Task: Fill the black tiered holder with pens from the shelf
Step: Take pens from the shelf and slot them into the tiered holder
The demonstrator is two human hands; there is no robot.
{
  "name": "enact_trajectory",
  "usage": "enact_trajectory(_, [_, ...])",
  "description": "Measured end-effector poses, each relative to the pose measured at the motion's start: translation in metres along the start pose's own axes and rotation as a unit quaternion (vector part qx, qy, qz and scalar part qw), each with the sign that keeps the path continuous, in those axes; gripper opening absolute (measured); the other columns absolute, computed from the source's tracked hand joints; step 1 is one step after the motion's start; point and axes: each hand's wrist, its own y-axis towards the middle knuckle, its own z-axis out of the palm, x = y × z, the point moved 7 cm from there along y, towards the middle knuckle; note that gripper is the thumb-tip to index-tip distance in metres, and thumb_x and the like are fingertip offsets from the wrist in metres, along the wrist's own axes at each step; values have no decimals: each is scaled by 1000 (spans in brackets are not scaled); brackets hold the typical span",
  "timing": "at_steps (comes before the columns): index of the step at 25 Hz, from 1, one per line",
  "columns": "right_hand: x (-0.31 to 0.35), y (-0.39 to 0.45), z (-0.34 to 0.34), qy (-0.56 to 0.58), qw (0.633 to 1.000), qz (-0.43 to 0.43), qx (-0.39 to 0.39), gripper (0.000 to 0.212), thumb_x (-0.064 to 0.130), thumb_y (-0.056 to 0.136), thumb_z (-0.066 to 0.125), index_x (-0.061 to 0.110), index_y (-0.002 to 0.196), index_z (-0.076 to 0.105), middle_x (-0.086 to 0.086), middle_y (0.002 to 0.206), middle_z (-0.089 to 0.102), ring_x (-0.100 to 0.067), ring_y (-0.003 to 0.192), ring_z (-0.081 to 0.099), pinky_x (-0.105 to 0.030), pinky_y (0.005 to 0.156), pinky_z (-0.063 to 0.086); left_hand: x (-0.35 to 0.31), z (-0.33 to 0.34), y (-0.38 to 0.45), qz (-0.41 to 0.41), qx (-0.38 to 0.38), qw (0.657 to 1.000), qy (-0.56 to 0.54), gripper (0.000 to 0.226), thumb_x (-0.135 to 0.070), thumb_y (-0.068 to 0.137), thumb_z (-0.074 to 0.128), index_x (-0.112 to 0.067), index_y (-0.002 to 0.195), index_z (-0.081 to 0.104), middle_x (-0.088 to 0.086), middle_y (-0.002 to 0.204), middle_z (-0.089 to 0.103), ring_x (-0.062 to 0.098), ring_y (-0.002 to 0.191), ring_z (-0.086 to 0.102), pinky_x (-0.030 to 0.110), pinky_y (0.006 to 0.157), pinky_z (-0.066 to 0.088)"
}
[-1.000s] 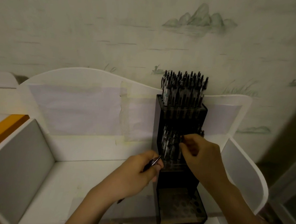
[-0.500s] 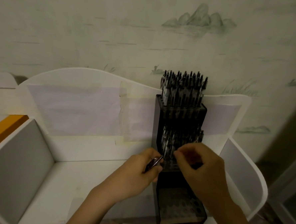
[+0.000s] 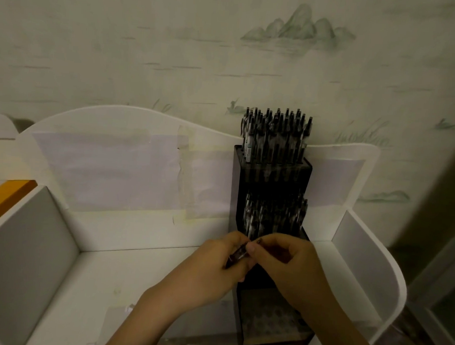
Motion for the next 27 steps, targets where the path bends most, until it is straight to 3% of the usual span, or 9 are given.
enact_trajectory(3, [9, 5, -23, 42, 998, -3, -47, 4, 16, 84, 70, 19, 84, 74, 4, 76, 75, -9, 71, 71, -16, 65, 55, 2, -5, 0, 1, -20, 999, 28, 3, -34, 94, 55, -34, 92, 57, -1, 78, 65, 16, 68, 64, 34, 67, 53])
enact_trajectory(7, [32, 11, -63, 116, 981, -41, -147, 5, 14, 85, 69, 17, 82, 72, -2, 75, 75, -20, 67, 73, -19, 61, 56, 6, -10, -1, 0, -47, 996, 72, 8, -37, 94, 56, -41, 101, 56, -15, 84, 59, -2, 73, 58, 8, 62, 43])
enact_trajectory(10, [58, 7, -84, -7, 970, -135, -201, 4, 23, 89, 67, 26, 88, 70, 8, 79, 74, -9, 70, 72, -16, 65, 56, 5, -14, -3, 12, -73, 985, 154, 20, -40, 95, 53, -40, 114, 53, -25, 100, 54, -10, 90, 52, 1, 69, 38])
enact_trajectory(13, [72, 6, -86, -128, 952, -187, -205, 7, 30, 91, 63, 28, 96, 67, 15, 83, 71, -3, 79, 69, -11, 66, 52, 1, -18, -6, 37, -107, 963, 246, 32, -45, 96, 46, -39, 128, 44, -23, 119, 48, -6, 107, 45, 6, 83, 37])
enact_trajectory(17, [71, 15, -76, -221, 932, -219, -184, 9, 19, 92, 63, 22, 100, 66, 14, 84, 67, 0, 79, 65, -2, 60, 42, -6, -22, -7, 47, -154, 935, 317, 39, -47, 97, 43, -36, 135, 39, -15, 130, 46, 6, 116, 44, 23, 93, 42])
enact_trajectory(22, [52, 24, -68, -230, 936, -215, -161, 10, 16, 91, 64, 15, 100, 69, 7, 82, 67, -2, 74, 64, -3, 61, 43, -8, -25, -8, 46, -173, 929, 323, 41, -46, 97, 43, -36, 136, 37, -15, 133, 44, 6, 117, 43, 22, 93, 42])
enact_trajectory(27, [33, 30, -57, -251, 938, -207, -119, 14, 16, 89, 67, 10, 101, 71, 0, 82, 70, -8, 72, 66, -12, 68, 52, -8, -26, -11, 44, -183, 930, 317, 40, -46, 96, 45, -37, 135, 38, -16, 133, 45, 6, 117, 44, 24, 93, 44])
